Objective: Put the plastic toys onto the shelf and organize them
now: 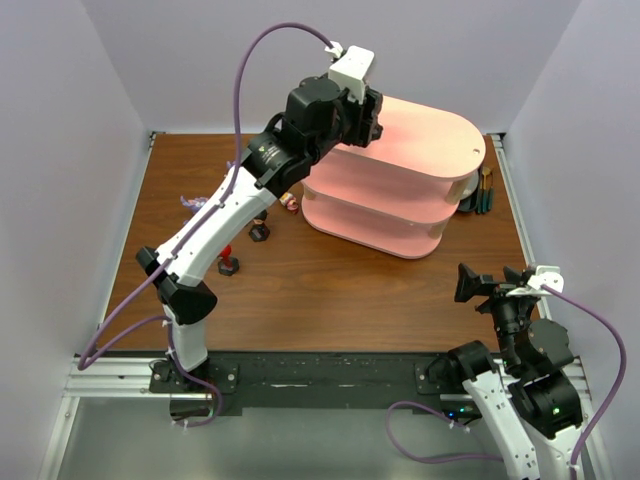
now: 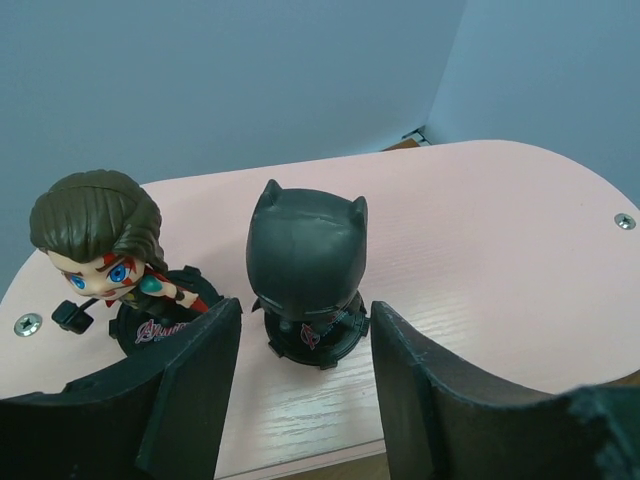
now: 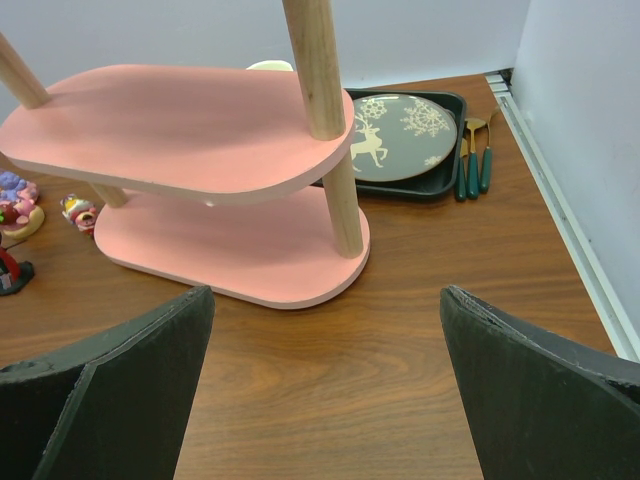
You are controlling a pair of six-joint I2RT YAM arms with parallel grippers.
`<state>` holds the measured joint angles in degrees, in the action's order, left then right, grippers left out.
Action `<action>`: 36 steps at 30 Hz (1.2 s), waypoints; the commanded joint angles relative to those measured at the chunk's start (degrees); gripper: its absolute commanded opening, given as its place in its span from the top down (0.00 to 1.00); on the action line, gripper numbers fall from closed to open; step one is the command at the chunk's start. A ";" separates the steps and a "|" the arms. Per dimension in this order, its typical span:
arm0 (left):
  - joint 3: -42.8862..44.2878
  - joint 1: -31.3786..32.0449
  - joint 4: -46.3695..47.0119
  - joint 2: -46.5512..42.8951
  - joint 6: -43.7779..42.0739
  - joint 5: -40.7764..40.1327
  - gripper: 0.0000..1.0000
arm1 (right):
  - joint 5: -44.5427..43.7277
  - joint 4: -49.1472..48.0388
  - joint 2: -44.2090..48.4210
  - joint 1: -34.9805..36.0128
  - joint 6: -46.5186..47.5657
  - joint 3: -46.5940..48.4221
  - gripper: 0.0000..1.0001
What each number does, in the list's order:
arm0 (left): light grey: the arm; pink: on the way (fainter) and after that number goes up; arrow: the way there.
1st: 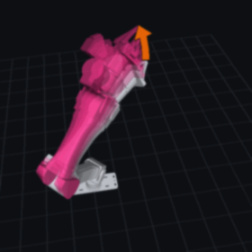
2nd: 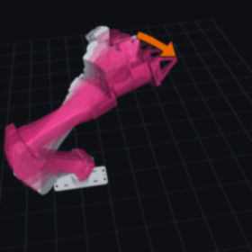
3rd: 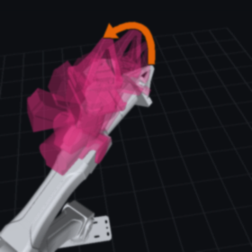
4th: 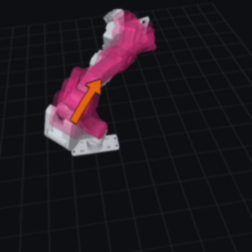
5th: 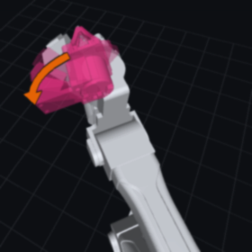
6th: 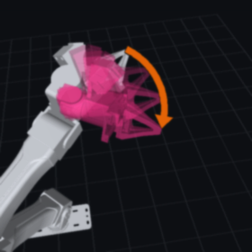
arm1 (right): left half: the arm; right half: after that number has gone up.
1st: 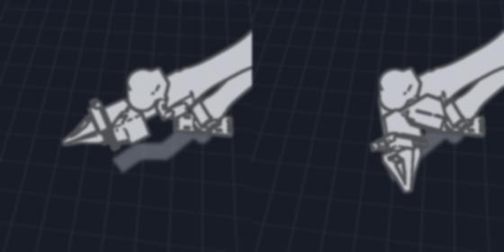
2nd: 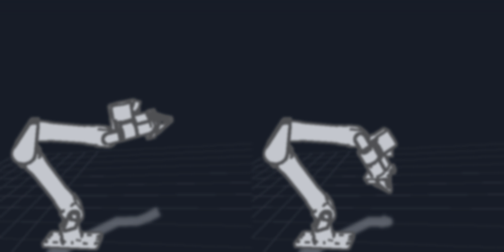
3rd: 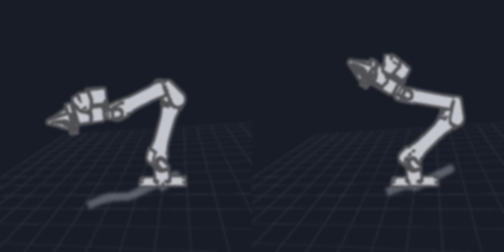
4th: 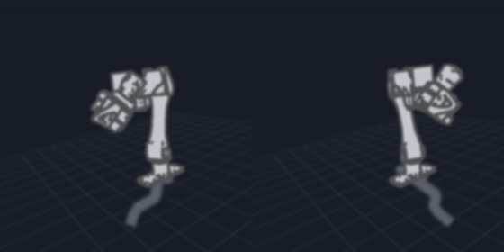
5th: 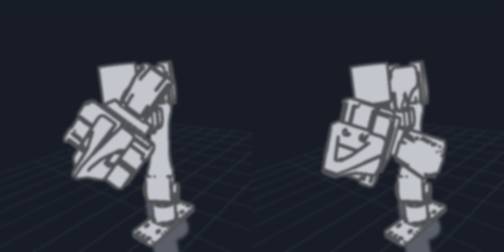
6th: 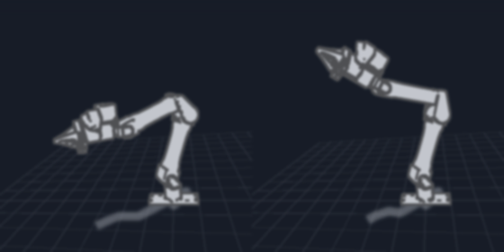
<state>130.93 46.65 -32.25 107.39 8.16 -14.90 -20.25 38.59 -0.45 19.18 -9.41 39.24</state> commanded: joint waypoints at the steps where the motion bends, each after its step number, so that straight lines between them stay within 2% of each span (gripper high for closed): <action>1: 0.64 -0.60 3.42 -0.78 1.33 0.66 0.40 | -1.02 -0.88 1.68 0.16 -0.44 0.48 0.01; 11: -1.91 -0.69 3.86 -3.33 2.21 0.66 0.31 | -1.11 -0.88 1.68 0.24 -0.52 0.48 0.01; 18: -11.30 -0.69 3.16 -13.15 3.08 -0.57 0.27 | -1.46 -0.88 1.59 0.24 -0.52 0.48 0.01; 24: -25.97 -0.86 3.94 -24.75 3.44 -2.41 0.23 | -1.63 -0.80 1.59 0.24 -0.61 0.48 0.01; 28: -39.39 -1.65 4.56 -32.93 4.14 -4.52 0.22 | -1.90 -0.71 1.59 0.24 -0.70 0.48 0.01; 36: -63.83 -8.68 3.16 -48.76 9.14 -5.15 0.19 | -1.72 -0.71 1.59 0.24 -0.70 0.48 0.01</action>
<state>75.92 41.19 -28.71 62.98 13.65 -19.07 -21.19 38.59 -0.45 19.20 -9.43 39.24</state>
